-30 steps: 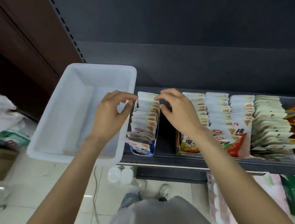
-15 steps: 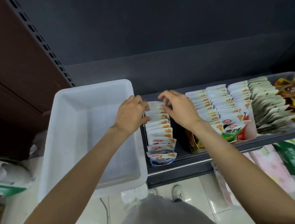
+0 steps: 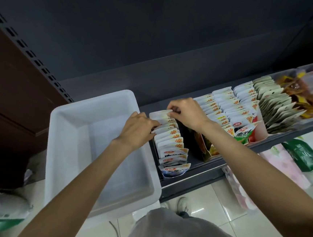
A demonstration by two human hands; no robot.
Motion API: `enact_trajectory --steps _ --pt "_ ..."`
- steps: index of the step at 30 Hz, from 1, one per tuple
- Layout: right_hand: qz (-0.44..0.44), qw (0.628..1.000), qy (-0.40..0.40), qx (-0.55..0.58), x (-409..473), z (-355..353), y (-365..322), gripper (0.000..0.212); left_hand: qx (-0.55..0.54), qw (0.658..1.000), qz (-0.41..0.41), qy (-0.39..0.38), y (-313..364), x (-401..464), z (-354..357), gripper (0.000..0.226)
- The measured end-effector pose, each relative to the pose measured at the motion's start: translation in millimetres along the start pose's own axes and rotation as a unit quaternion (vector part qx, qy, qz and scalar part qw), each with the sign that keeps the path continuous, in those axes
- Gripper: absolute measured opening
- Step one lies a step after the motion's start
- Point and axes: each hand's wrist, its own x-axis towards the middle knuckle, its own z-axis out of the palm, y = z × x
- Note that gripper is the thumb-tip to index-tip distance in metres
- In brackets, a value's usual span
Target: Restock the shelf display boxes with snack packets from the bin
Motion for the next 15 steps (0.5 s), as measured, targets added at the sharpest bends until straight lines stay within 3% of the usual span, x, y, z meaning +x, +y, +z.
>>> enact_trajectory --steps 6,10,15 --pt "-0.040 0.997 -0.061 0.001 4 -8 -1 0.017 0.032 0.999 -0.023 -0.006 9 11 -1 0.022" --pt "-0.073 0.992 -0.101 -0.001 7 -14 0 0.023 0.034 0.999 -0.032 0.026 13 7 0 0.032" --pt "-0.096 0.988 -0.119 0.018 6 -17 9 0.026 0.018 0.984 -0.037 0.175 15 -10 12 0.006"
